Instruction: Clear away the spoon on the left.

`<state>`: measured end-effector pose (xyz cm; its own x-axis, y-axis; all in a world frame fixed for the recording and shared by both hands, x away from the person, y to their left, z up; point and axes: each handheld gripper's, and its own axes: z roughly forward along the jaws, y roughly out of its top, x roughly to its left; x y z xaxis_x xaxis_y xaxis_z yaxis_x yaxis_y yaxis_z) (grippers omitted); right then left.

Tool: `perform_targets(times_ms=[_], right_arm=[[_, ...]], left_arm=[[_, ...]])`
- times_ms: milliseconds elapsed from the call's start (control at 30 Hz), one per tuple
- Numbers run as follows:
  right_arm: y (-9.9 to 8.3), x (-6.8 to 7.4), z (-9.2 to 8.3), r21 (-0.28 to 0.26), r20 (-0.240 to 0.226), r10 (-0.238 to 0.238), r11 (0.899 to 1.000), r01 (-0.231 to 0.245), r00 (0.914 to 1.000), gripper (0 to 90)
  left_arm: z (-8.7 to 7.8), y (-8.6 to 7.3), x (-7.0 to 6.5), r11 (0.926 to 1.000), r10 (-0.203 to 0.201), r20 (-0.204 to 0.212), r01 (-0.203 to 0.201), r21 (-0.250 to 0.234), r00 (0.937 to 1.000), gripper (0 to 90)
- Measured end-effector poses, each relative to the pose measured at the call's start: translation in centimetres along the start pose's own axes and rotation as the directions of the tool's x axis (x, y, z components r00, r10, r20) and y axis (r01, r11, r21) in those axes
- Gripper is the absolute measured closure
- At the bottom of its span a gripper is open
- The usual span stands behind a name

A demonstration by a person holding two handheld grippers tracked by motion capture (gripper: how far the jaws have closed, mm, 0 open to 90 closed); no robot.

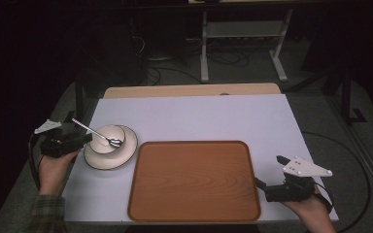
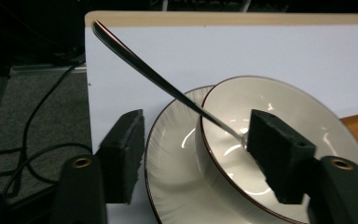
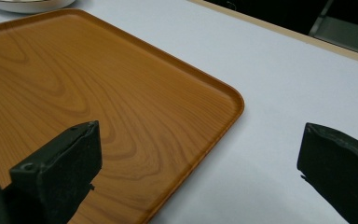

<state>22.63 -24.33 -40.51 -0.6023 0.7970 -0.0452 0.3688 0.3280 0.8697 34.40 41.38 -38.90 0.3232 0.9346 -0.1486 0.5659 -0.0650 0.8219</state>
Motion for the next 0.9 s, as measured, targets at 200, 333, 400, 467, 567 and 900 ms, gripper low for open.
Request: perform_targets(times_ms=[200,333,400,467,567,900], right_arm=[[0.0,-0.1,0.0,0.0,0.001,0.002,1.0,-0.002,1.0,0.0],[0.0,-0.1,0.0,0.001,0.001,0.004,1.0,-0.004,1.0,0.0],[0.0,-0.1,0.1,-0.001,0.002,0.004,1.0,-0.004,1.0,0.0],[0.0,0.0,0.1,0.001,0.0,0.005,1.0,-0.005,1.0,0.0],[-0.1,-0.1,0.1,0.002,0.0,0.006,1.0,-0.006,1.0,0.0],[-0.1,-0.2,0.0,0.001,0.006,0.004,1.0,-0.004,1.0,0.0]], left_arm=[[1.2,0.3,0.0,0.9999,-0.012,0.006,0.012,-0.003,0.9999,32.9],[2.2,0.5,0.1,0.9996,-0.026,0.007,0.026,-0.006,0.9996,32.8],[2.7,0.5,0.3,0.999,-0.043,0.008,0.043,-0.01,0.9991,32.9],[3.1,0.4,0.5,0.9983,-0.057,0.012,0.057,-0.01,0.9983,33.7],[3.5,0.4,0.6,0.9973,-0.068,0.01,0.068,-0.028,0.9977,36.1],[3.4,0.2,0.3,0.9971,-0.069,0.02,0.069,-0.033,0.9974,47.5]])
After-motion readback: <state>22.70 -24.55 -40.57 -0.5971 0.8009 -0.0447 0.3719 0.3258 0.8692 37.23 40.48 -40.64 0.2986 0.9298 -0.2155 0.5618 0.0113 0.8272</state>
